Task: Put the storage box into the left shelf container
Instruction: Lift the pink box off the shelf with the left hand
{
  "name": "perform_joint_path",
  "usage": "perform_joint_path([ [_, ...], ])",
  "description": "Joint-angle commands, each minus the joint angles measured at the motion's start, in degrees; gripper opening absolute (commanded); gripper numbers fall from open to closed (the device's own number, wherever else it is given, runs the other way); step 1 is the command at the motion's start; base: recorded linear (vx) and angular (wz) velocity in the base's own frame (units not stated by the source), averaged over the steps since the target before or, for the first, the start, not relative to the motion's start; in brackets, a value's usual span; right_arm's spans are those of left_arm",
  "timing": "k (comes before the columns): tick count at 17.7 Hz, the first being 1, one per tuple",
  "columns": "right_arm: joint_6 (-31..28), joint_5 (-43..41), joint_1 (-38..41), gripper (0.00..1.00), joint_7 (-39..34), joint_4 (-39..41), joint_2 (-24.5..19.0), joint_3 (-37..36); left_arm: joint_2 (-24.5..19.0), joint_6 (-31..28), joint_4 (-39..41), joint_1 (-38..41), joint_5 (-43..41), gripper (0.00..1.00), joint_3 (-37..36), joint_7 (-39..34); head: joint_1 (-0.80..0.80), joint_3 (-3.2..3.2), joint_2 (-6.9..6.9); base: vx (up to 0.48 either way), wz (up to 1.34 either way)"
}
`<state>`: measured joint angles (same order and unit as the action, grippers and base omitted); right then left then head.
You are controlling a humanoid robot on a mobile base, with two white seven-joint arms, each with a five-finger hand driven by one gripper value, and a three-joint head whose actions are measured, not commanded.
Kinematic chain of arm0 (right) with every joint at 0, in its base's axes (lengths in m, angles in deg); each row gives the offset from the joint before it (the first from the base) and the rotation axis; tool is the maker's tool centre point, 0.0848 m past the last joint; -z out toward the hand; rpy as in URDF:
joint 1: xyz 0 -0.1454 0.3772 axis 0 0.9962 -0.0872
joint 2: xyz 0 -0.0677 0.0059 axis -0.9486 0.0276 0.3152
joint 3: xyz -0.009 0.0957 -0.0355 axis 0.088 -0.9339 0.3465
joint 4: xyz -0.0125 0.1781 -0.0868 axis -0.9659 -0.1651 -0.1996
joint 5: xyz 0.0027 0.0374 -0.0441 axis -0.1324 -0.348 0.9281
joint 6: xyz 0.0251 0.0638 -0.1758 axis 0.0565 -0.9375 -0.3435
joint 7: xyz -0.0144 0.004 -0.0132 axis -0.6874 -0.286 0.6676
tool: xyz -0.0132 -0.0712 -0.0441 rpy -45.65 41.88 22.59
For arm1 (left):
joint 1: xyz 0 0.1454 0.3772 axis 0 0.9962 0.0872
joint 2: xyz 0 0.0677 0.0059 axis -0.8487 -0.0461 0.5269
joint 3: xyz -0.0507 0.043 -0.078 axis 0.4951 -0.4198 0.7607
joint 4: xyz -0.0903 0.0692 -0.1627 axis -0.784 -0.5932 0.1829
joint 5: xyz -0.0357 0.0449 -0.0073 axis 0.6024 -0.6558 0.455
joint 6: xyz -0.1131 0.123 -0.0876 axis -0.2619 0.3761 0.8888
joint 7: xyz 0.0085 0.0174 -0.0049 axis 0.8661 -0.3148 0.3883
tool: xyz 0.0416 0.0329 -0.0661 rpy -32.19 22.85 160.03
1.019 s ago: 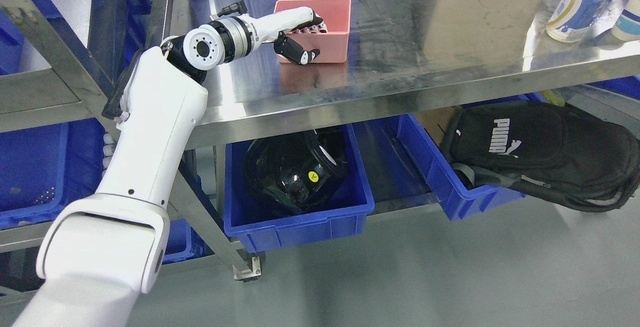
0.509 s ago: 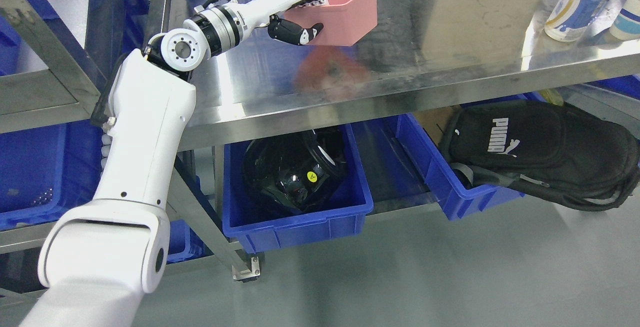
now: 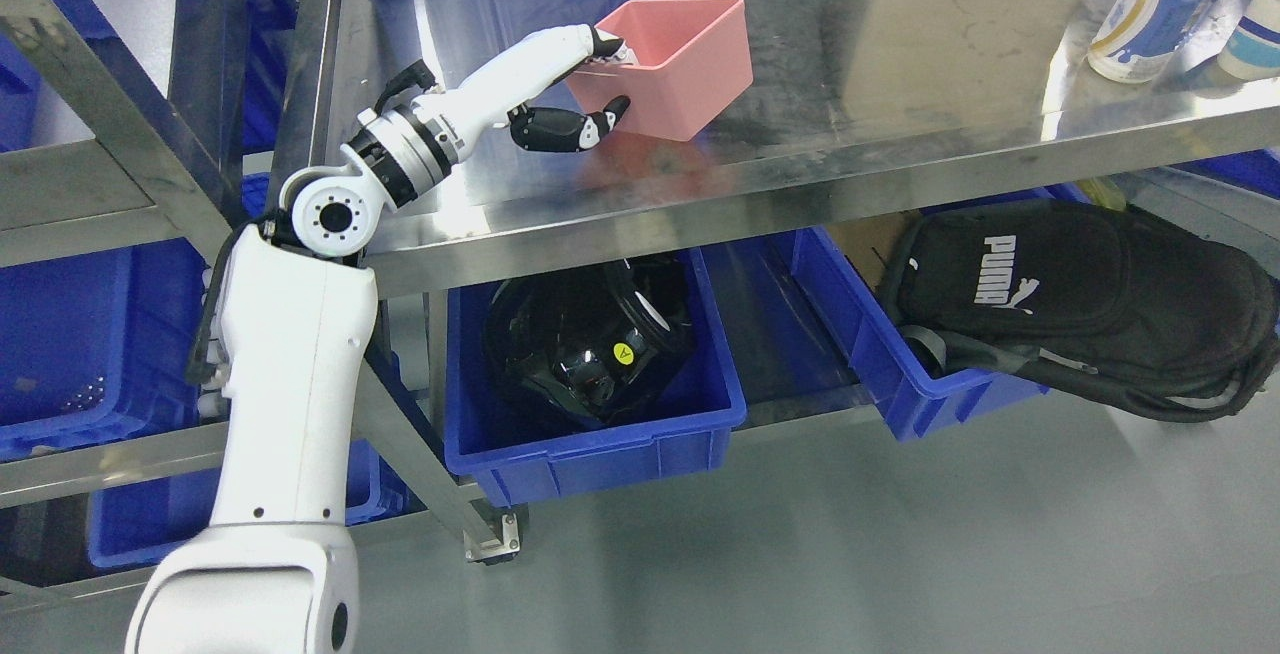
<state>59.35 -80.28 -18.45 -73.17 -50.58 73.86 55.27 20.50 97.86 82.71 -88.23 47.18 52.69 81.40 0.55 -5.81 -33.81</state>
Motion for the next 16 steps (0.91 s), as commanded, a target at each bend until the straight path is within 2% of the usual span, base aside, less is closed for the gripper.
perform_joint_path([
  [1,0.0,-0.2,0.4,1.00,0.1,1.0,1.0,0.0,-0.9,3.0,26.7,8.8,2.5,0.00,7.8,-0.2,0.00,0.00,0.00,0.000,0.00],
  [7,0.0,-0.2,0.4,1.00,0.1,1.0,1.0,0.0,-0.9,8.2,29.2,9.4,7.6,0.00,6.4,0.5,0.00,0.00,0.00,0.000,0.00],
  [11,0.0,-0.2,0.4,1.00,0.1,1.0,1.0,0.0,-0.9,11.2,29.7,13.5,8.7,0.01,3.3,1.1,0.00,0.00,0.00,0.000,0.00],
  [16,0.0,-0.2,0.4,1.00,0.1,1.0,1.0,0.0,-0.9,11.8,30.8,16.1,9.5,0.01,2.3,1.1,0.00,0.00,0.00,0.000,0.00],
])
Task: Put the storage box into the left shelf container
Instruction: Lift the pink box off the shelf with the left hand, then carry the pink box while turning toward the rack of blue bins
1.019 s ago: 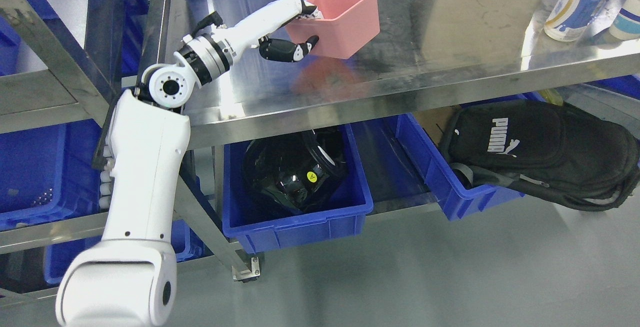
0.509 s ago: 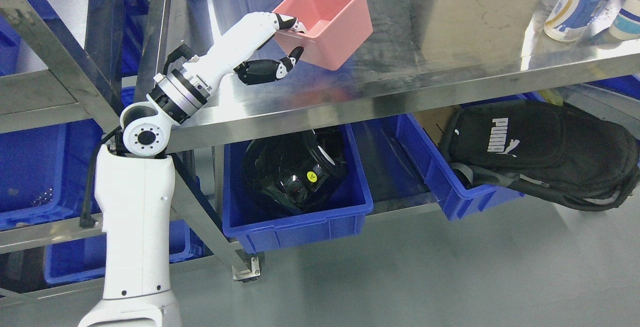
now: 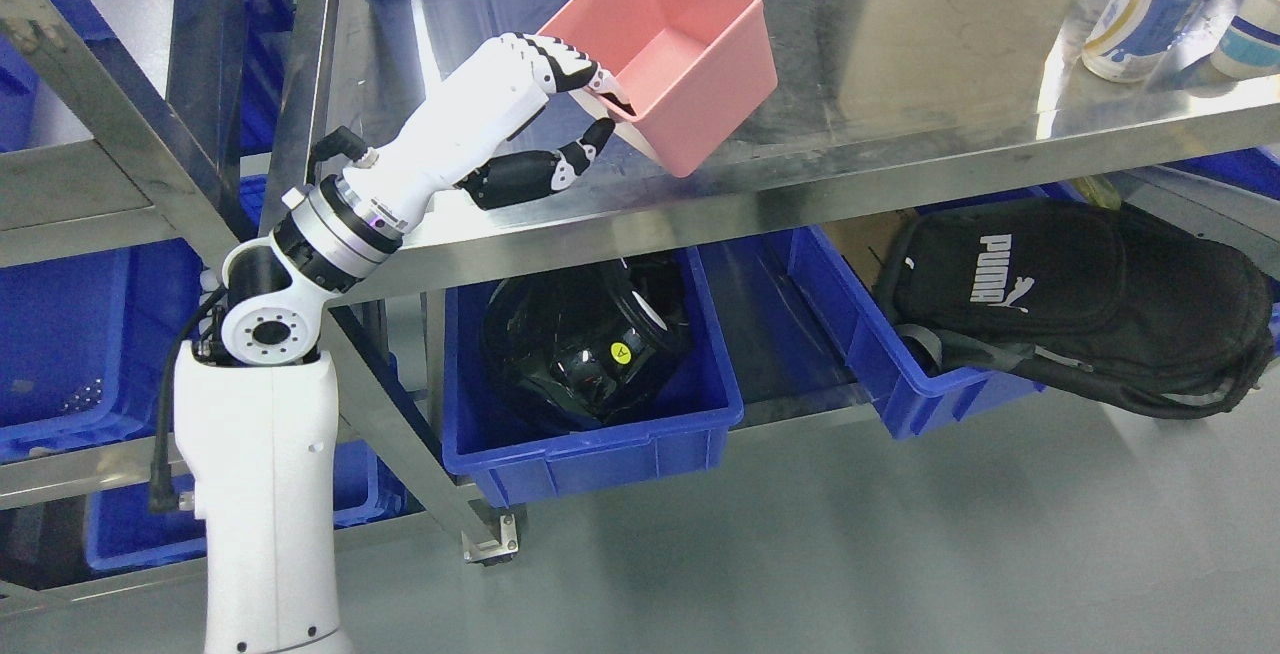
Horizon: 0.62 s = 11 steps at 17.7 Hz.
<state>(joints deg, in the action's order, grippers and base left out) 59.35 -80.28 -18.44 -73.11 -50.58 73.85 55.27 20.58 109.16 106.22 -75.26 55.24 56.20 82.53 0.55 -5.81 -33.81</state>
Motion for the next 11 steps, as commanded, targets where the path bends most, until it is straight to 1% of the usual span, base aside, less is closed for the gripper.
perform_joint_path([
  [1,0.0,-0.2,0.4,1.00,0.0,1.0,1.0,0.0,-1.0,0.6,7.3,3.7,1.5,0.01,-1.2,0.0,0.00,0.00,0.00,0.000,0.00],
  [5,0.0,-0.2,0.4,1.00,0.0,1.0,1.0,0.0,-1.0,0.6,7.8,5.2,3.3,0.01,-1.3,-0.1,0.00,0.00,0.00,-0.048,0.11],
  [7,0.0,-0.2,0.4,1.00,0.0,1.0,1.0,0.0,-1.0,0.6,7.8,5.9,3.4,0.01,-1.4,-0.1,0.00,0.00,0.00,-0.113,0.43],
  [11,0.0,-0.2,0.4,1.00,0.0,1.0,1.0,0.0,-1.0,0.6,7.7,8.0,4.1,0.01,-2.3,0.0,0.00,0.00,0.00,-0.164,0.71],
])
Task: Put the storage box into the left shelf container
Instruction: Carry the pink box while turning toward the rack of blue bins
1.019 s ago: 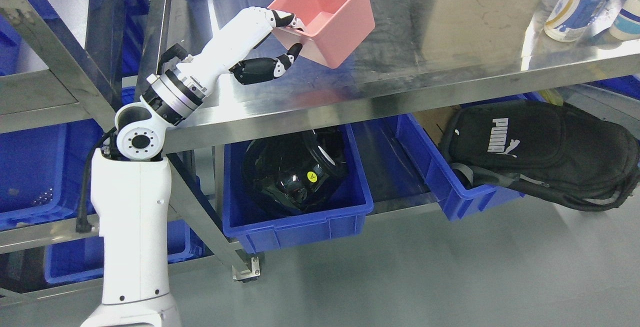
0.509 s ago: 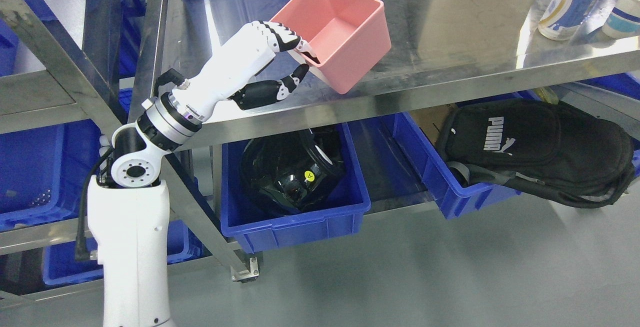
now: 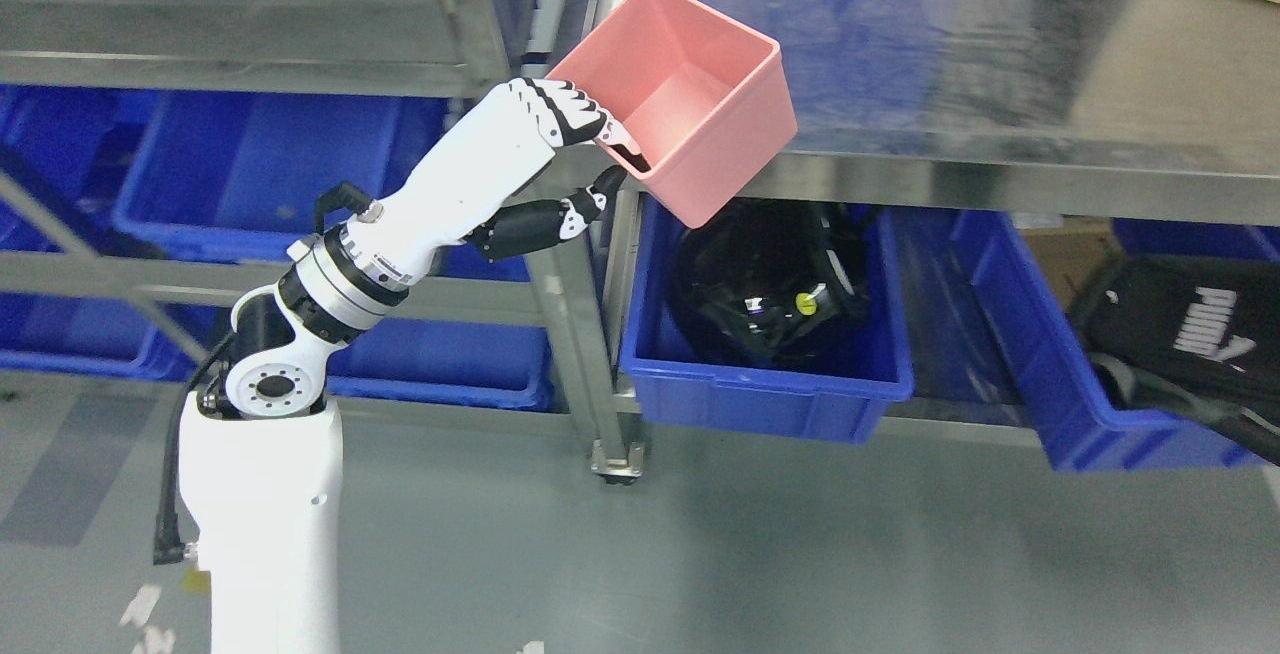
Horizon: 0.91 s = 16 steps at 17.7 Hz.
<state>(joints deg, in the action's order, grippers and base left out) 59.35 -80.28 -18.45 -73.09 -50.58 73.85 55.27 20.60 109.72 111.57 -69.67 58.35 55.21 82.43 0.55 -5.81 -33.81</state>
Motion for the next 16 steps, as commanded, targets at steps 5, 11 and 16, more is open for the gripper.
perform_joint_path([
  [5,0.0,-0.2,0.4,1.00,0.0,1.0,1.0,0.0,-1.0,0.1,2.4,4.3,1.5,0.01,-3.2,0.1,0.00,0.00,0.00,-0.138,1.07],
  [11,0.0,-0.2,0.4,1.00,0.0,1.0,1.0,0.0,-1.0,0.1,2.4,5.7,2.4,0.02,-3.2,0.1,0.00,0.00,-0.03,-0.044,1.37],
  [16,0.0,-0.2,0.4,1.00,0.0,1.0,1.0,0.0,-1.0,0.1,2.4,6.7,2.8,0.02,-3.2,0.1,0.00,0.00,-0.04,0.160,1.21],
])
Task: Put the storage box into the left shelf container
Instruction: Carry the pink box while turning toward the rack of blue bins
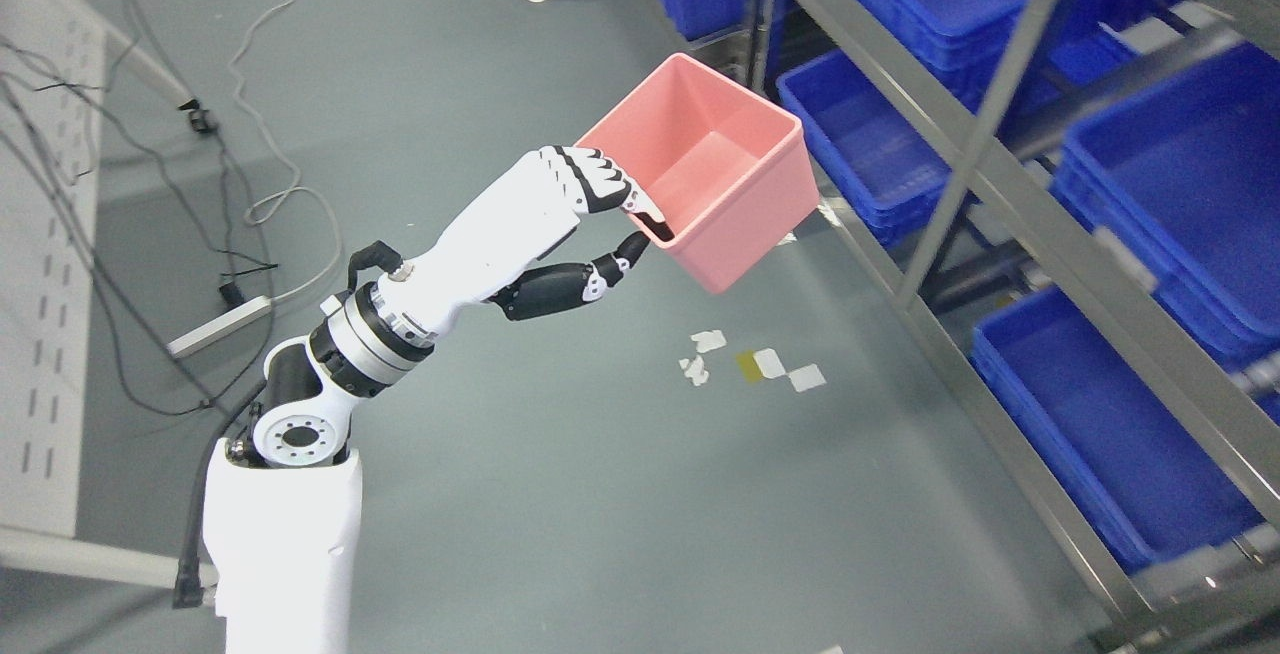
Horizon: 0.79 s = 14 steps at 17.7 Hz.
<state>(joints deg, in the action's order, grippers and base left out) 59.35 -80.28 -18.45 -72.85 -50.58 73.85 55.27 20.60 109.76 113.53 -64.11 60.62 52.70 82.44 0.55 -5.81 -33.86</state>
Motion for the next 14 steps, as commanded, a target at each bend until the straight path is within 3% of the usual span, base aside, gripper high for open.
perform_joint_path([
  [1,0.0,-0.2,0.4,1.00,-0.3,1.0,1.0,0.0,-1.0,0.0,0.4,1.2,0.5,0.02,-0.7,0.0,0.00,0.00,0.00,0.298,0.84],
  [7,0.0,-0.2,0.4,1.00,-0.3,1.0,1.0,0.0,-1.0,0.0,0.4,1.7,0.6,0.02,-0.7,0.0,0.00,0.00,-0.01,0.403,0.49],
  [14,0.0,-0.2,0.4,1.00,-0.3,1.0,1.0,0.0,-1.0,0.0,0.2,3.4,0.6,0.02,-1.0,0.0,0.00,0.00,-0.01,0.422,0.13],
])
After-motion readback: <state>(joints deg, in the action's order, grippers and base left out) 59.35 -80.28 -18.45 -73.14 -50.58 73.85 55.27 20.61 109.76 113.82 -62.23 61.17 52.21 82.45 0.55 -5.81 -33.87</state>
